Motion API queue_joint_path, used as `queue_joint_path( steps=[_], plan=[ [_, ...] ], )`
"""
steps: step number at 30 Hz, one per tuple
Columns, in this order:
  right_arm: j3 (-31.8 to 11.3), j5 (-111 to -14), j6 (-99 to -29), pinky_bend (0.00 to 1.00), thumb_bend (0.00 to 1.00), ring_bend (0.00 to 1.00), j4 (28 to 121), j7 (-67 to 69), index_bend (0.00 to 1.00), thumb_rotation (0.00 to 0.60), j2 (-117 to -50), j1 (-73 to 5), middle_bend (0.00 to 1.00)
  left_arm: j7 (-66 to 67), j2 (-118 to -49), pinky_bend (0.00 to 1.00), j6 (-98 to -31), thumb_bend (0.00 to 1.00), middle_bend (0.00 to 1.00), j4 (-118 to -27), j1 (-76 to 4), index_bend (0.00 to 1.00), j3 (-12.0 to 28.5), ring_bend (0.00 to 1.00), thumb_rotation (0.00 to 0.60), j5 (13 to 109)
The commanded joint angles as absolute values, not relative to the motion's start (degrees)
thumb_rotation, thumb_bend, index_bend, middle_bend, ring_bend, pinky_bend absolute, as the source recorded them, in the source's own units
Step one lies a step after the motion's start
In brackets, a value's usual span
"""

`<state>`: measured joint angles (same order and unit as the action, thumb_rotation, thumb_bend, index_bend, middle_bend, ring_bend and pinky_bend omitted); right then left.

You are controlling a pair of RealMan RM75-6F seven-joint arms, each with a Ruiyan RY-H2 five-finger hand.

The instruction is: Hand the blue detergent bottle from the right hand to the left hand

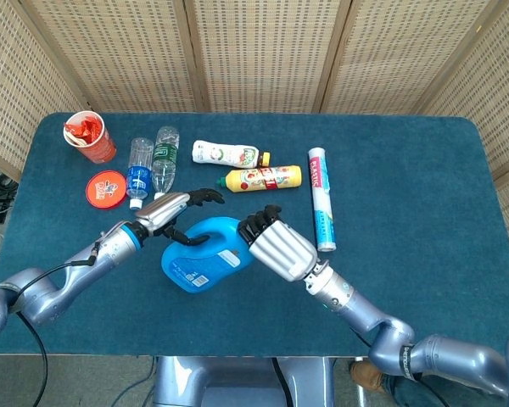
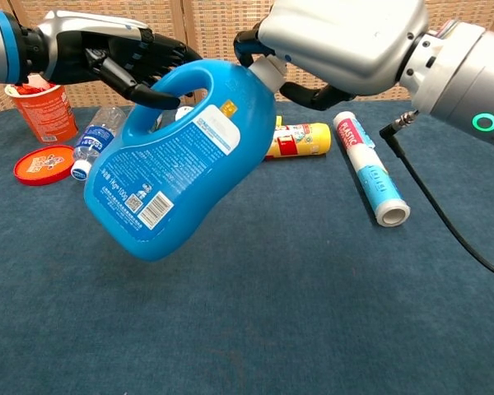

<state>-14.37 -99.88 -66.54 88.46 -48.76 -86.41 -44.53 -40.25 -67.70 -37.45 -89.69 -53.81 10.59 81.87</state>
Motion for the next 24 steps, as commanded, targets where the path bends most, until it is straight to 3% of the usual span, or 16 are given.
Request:
queue_joint_path(
  steps=[1,6,11,15,20,24],
  plan=[
    [-14.30,-99.72,-66.65,0.56,0.71,0.71,88.84,-48.70,0.68,0.600,-86.40,-44.56,0.70,-39.24,-68.02,0.22,-36.70,0.33,0.20,-90.31,-54.23,0.24,10.74,0.21,0.600,80.83],
    [-14.19,-99.47,-66.69,0.56,0.71,0.71,89.58,-48.95,0.67,0.600,-86.48,-44.78,0.70,-37.46,-68.34,0.30,-35.52,0.33,0.31,-90.82,-54.82,0.33,11.01,0.29,0.600,78.61],
    [-13.99,-99.04,-66.90,0.56,0.71,0.71,89.95,-48.73,0.67,0.600,-86.66,-44.76,0.70,-35.32,-68.87,0.49,-34.72,0.33,0.46,-90.78,-55.16,0.46,10.91,0.39,0.600,76.86],
    [-13.75,-98.97,-67.10,0.56,0.71,0.71,89.79,-48.75,0.67,0.600,-86.68,-44.74,0.70,-33.80,-70.30,0.56,-36.62,0.35,0.54,-90.15,-54.48,0.54,11.36,0.44,0.600,75.17],
    [-13.46,-98.89,-67.61,0.56,0.71,0.71,89.54,-48.53,0.68,0.600,-86.79,-44.58,0.70,-31.71,-71.06,0.70,-36.39,0.52,0.66,-90.38,-54.44,0.68,11.30,0.50,0.600,73.20],
    [-13.31,-98.94,-68.04,0.56,0.70,0.71,89.41,-48.33,0.67,0.600,-86.74,-44.47,0.70,-31.84,-71.45,0.74,-36.30,0.67,0.74,-91.06,-54.39,0.78,11.59,0.53,0.600,72.76]
  ],
)
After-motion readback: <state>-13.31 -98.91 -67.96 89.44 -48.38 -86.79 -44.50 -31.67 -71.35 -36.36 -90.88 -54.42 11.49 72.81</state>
